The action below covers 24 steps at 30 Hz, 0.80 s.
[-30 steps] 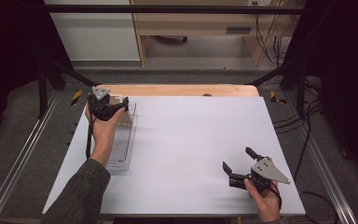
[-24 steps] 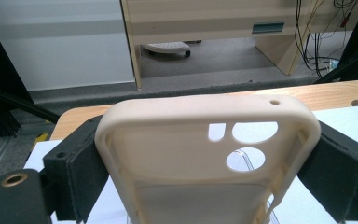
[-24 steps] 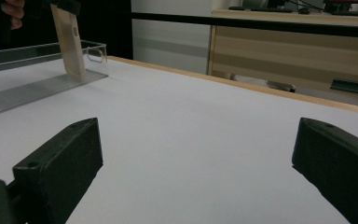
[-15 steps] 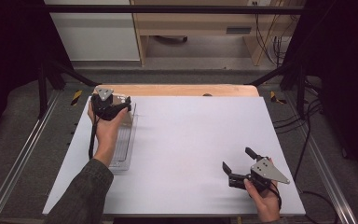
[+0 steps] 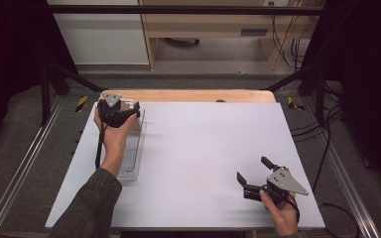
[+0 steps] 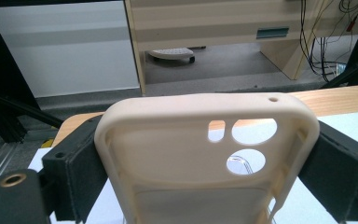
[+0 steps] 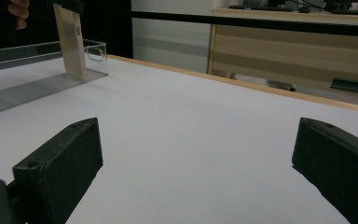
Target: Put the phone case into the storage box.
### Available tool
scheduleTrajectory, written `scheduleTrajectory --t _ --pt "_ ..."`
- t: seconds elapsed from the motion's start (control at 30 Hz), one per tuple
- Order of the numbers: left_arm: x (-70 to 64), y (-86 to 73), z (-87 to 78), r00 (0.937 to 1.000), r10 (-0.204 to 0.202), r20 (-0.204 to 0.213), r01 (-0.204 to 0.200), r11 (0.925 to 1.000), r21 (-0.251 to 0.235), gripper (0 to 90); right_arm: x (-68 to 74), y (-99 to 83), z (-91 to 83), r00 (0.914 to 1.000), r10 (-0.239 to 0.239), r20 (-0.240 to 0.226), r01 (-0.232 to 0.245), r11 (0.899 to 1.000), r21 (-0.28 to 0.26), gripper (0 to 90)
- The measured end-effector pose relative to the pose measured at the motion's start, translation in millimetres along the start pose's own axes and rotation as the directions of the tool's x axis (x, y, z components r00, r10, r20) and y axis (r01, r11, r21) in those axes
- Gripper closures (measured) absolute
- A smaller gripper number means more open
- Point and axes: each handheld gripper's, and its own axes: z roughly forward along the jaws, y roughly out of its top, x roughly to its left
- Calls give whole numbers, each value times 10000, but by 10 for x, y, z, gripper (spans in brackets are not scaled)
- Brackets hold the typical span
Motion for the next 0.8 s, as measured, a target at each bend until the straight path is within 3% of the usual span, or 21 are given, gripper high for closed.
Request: scheduleTrajectory --t 0.8 --pt "-18 7 82 9999 63 -128 -65 9999 -137 95 -6 -4 0 10000 32 -30 -32 10000 26 19"
